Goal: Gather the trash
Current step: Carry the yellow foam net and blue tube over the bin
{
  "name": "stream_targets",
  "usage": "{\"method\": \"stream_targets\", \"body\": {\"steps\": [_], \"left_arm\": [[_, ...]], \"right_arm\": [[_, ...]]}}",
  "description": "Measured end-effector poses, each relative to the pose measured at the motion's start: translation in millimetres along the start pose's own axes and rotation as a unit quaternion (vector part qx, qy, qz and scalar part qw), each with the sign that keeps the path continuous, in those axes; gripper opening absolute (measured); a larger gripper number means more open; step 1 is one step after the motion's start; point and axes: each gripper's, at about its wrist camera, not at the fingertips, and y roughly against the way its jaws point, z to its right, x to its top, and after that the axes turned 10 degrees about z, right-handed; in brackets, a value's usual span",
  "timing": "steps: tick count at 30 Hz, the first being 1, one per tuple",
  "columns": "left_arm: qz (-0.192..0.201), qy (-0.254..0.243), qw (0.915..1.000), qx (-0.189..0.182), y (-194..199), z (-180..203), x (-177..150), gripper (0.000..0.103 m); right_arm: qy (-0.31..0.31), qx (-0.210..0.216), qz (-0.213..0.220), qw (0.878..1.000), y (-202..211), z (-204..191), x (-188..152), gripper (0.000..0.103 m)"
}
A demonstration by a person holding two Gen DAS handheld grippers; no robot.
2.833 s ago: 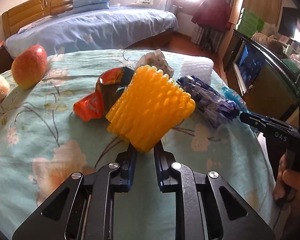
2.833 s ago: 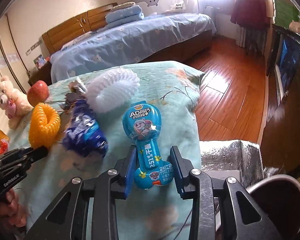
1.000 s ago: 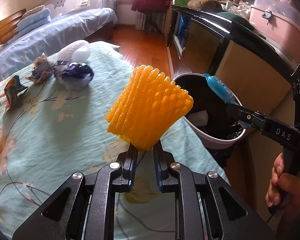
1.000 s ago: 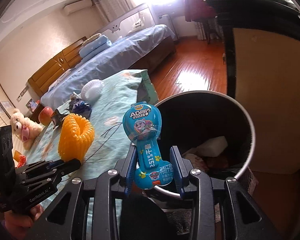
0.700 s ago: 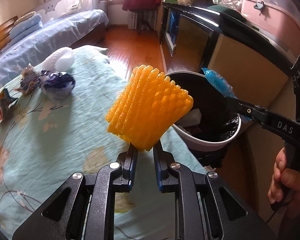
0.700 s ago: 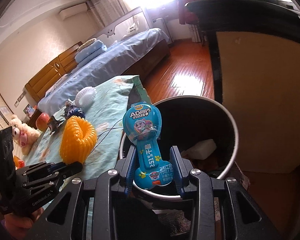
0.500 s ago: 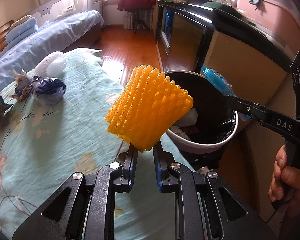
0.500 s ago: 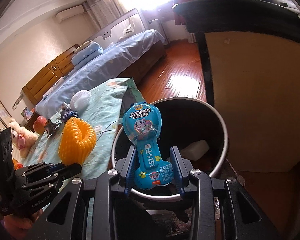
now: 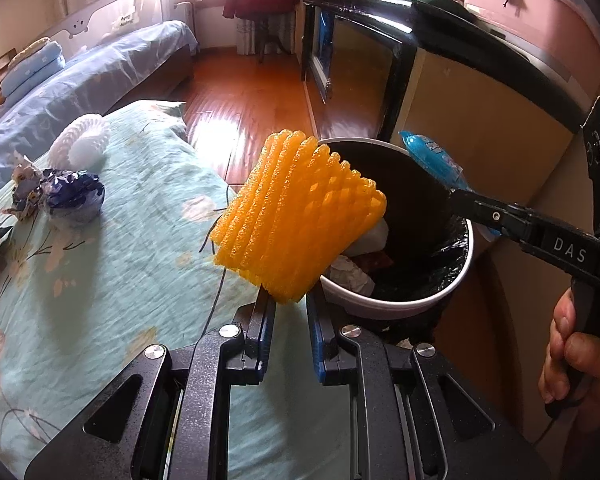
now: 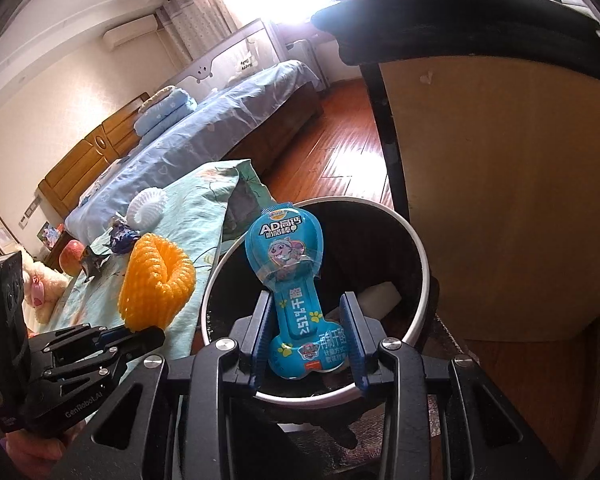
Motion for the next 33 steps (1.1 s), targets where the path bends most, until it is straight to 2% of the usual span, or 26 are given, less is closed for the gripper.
{"method": "stream_targets", "body": {"steps": [33], "left_arm": [[-0.026, -0.026, 0.9992, -0.016, -38, 25, 20, 0.015]], "right_arm": [[-0.004, -0.013, -0.006, 1.000, -14, 13, 9, 0.034]]}}
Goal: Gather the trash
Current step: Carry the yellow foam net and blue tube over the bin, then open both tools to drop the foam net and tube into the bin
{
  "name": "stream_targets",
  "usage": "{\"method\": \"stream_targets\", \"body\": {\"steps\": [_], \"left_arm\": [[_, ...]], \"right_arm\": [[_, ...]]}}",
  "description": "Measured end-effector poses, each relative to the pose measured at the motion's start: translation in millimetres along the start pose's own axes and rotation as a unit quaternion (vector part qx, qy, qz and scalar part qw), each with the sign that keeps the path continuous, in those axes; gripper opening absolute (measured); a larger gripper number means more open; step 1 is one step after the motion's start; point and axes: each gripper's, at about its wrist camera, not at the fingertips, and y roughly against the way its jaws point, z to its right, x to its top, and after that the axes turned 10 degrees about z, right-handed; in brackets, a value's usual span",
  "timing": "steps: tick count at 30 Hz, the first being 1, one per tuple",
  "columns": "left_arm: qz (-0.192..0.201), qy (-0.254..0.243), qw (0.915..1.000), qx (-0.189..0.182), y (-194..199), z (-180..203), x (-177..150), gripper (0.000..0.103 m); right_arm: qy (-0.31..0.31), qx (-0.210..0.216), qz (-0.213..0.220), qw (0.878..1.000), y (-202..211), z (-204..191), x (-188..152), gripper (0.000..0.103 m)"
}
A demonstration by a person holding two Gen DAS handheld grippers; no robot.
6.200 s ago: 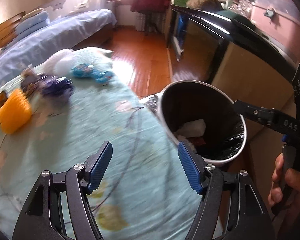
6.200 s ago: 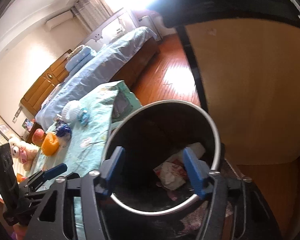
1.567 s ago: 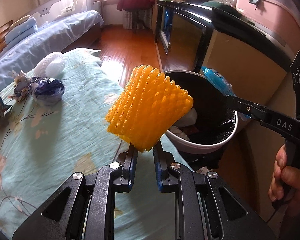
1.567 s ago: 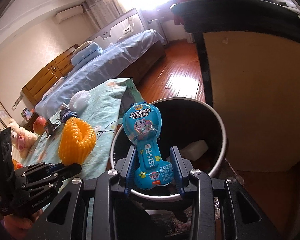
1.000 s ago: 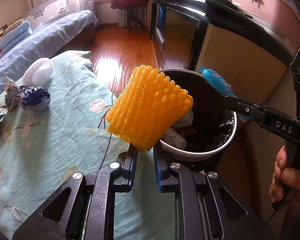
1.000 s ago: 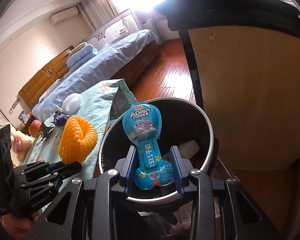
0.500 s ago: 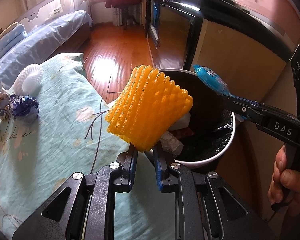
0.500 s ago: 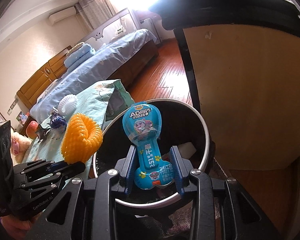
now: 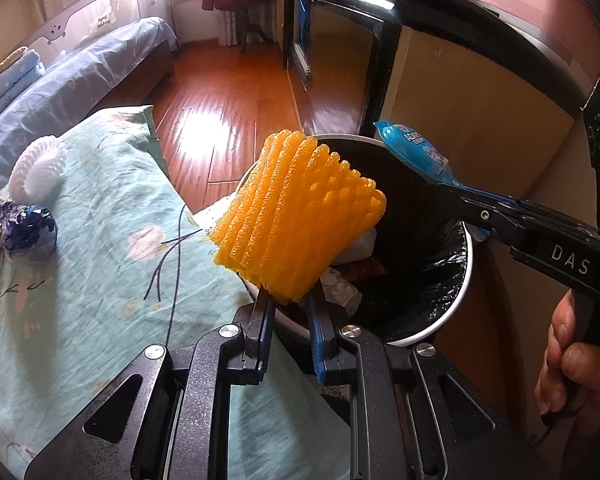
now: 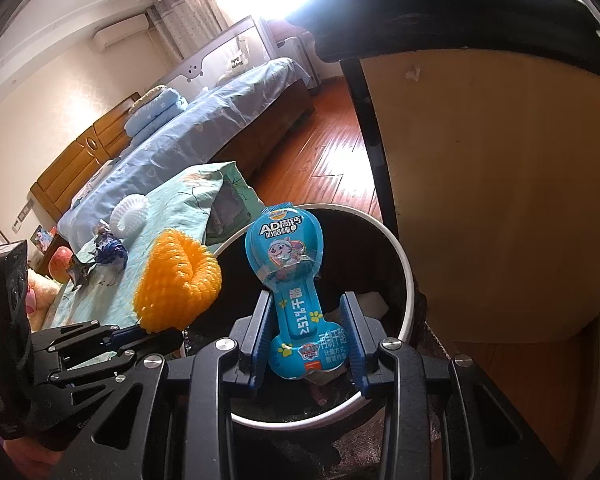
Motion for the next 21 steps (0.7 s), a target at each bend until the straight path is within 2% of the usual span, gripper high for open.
{"method": "stream_targets", "body": {"steps": [21], "left_arm": [[-0.013, -0.006, 0.9999, -0.002, -20, 5, 10, 0.015]], "right_arm": [[-0.009, -0.003, -0.011, 1.000, -11, 8, 5, 0.035]]}}
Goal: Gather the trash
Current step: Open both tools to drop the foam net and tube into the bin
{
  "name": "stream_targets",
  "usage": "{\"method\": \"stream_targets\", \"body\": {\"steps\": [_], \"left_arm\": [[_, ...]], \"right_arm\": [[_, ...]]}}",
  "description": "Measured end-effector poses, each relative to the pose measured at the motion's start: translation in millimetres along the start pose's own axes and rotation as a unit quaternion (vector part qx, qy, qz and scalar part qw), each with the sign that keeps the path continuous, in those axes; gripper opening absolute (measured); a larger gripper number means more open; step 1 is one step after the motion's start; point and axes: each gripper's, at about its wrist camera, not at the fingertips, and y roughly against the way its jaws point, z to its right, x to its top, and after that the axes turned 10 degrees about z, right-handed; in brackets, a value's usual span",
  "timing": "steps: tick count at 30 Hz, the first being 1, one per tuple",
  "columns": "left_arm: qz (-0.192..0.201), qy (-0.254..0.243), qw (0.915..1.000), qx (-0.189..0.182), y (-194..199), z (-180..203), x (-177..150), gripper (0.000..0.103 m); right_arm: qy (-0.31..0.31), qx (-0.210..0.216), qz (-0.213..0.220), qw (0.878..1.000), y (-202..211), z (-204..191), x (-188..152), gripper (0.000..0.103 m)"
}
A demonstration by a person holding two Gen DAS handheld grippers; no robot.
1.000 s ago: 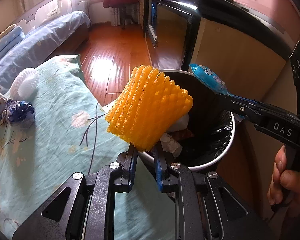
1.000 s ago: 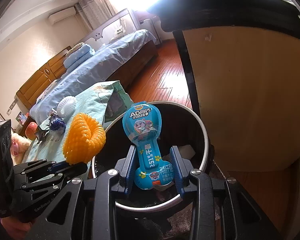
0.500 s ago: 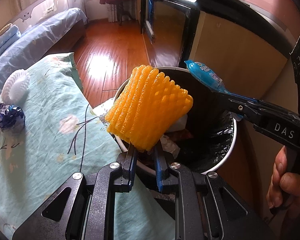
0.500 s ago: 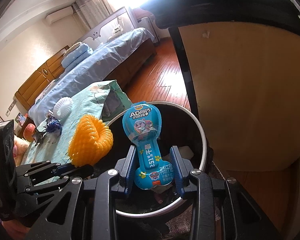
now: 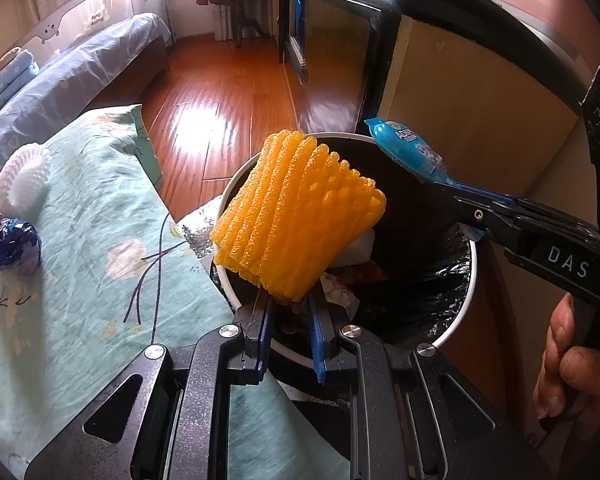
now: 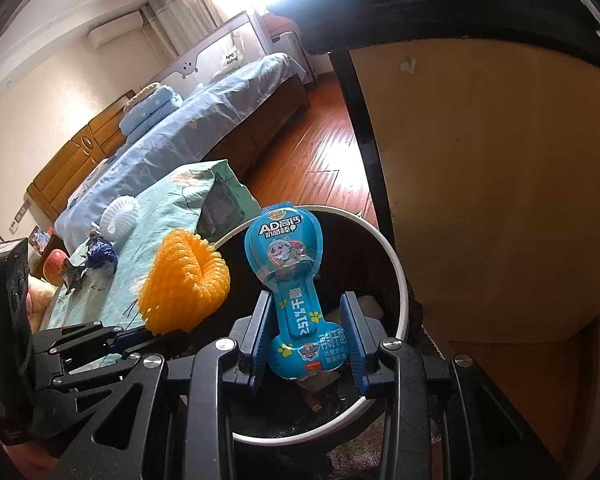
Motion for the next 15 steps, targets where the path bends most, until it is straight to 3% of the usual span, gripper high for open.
{"method": "stream_targets", "body": {"steps": [15], "left_arm": [[0.002, 0.005, 1.0000, -0.006, -3.2, -0.1, 3.0, 0.016]], "right_arm": [[0.003, -0.004, -0.005, 1.000, -4.5, -0.2, 3.4, 0.035]]}}
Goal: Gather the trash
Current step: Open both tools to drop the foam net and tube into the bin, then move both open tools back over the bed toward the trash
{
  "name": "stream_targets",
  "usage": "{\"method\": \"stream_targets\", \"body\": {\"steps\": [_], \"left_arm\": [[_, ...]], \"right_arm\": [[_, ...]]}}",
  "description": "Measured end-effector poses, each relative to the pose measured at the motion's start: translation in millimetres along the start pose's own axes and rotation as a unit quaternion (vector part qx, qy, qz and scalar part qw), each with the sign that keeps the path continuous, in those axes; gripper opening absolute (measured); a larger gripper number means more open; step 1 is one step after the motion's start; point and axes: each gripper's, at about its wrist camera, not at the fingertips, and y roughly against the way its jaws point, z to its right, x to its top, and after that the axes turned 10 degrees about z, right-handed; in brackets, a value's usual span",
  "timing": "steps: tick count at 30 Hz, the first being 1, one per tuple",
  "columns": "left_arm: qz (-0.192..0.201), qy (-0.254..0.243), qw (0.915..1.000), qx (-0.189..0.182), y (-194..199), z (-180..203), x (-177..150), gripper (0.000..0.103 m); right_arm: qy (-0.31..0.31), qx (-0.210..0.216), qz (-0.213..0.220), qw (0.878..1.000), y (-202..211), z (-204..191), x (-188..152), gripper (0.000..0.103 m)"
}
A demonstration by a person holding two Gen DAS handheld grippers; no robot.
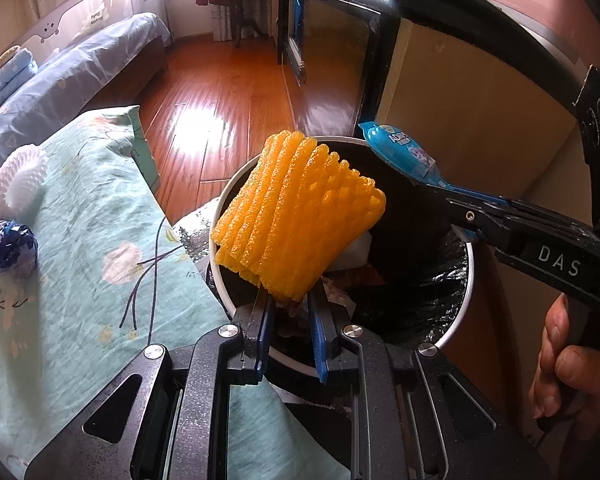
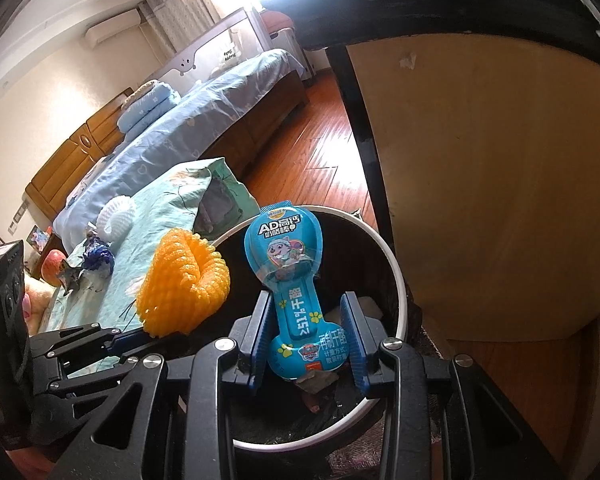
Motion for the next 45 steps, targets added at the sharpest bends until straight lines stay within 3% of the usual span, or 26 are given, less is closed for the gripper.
{"method": "stream_targets", "body": {"steps": [3, 5, 6, 9, 13, 18, 23, 39, 45], "left_arm": [[-0.001, 0.000, 1.0000, 0.001, 1, 0, 1, 0.024], [0.006, 0.005, 1.0000, 0.002, 6, -2, 0, 0.050], [0.013, 0.006, 0.9999, 0.005, 9, -3, 0, 0.054], [0.025, 0.006, 0.9996, 0.013, 20, -7, -5, 0.056], [0.033, 0.013, 0.9989, 0.031, 33, -18, -16, 0.060], [0.059, 0.057, 0.9945, 0.064, 59, -44, -35, 0.067], [0.076, 0.097, 0.9873, 0.100, 86, -76, -53, 0.075], [0.089, 0.216, 0.9536, 0.190, 143, -187, -119, 0.076], [0.087, 0.235, 0.9457, 0.206, 152, -216, -132, 0.076]], "right_arm": [[-0.005, 0.001, -0.001, 1.000, -1, 1, 0, 0.037], [-0.015, 0.003, -0.004, 1.000, -2, 4, 1, 0.039], [-0.025, 0.005, -0.006, 1.000, -2, 7, 1, 0.045], [-0.037, 0.008, -0.001, 0.999, 2, 11, 1, 0.061], [-0.040, 0.015, 0.006, 0.999, 9, 6, 0, 0.067], [-0.028, 0.026, 0.013, 0.999, 14, -15, -2, 0.079], [0.001, 0.038, 0.014, 0.999, 12, -50, -7, 0.081], [0.091, 0.111, -0.024, 0.989, -17, -171, -32, 0.086], [0.120, 0.130, -0.047, 0.983, -33, -207, -43, 0.086]]}}
